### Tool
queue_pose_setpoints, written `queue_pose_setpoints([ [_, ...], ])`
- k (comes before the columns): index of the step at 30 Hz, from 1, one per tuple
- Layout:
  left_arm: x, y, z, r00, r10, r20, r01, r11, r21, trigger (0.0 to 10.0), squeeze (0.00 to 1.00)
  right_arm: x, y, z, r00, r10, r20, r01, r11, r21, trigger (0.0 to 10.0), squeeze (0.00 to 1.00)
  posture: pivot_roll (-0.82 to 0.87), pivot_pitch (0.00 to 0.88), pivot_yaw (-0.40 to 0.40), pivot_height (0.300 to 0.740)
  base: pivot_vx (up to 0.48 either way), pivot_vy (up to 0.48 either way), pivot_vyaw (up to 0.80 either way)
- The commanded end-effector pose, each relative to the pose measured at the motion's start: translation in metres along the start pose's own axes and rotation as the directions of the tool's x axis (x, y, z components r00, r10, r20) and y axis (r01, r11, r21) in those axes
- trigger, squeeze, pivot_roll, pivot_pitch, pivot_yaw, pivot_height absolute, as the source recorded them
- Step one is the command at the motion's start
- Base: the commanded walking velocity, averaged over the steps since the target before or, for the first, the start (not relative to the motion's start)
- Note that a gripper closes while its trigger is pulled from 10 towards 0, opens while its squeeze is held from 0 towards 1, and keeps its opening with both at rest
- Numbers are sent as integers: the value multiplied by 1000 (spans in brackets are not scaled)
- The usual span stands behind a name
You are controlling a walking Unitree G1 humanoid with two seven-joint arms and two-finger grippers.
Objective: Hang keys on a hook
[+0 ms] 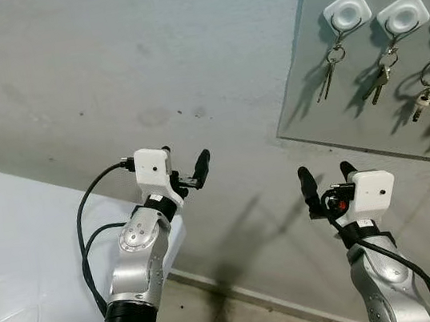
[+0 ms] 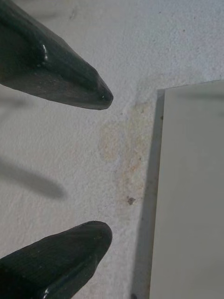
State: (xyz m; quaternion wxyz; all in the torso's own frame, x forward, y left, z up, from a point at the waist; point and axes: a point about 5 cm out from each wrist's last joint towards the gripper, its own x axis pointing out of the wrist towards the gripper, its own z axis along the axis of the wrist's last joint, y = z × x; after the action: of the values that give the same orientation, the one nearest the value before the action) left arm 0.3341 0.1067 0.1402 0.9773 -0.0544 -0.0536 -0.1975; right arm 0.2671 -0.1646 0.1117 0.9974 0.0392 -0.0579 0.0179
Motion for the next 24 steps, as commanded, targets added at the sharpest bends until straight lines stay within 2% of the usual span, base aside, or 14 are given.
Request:
queue_pose_setpoints([
  [1, 2, 0, 2, 1000, -15, 7, 15, 1000, 19, 10000, 0, 1, -1, -1, 1000, -2, -10, 2, 1000, -9, 10000, 0, -67, 0, -16, 740, 0, 0, -750],
  [24, 2, -2, 2, 999, -33, 19, 33, 999, 9, 10000, 0, -3, -1, -4, 1000, -1, -29, 0, 1000, -31, 10000, 0, -75, 0, -19, 740, 0, -21, -750],
])
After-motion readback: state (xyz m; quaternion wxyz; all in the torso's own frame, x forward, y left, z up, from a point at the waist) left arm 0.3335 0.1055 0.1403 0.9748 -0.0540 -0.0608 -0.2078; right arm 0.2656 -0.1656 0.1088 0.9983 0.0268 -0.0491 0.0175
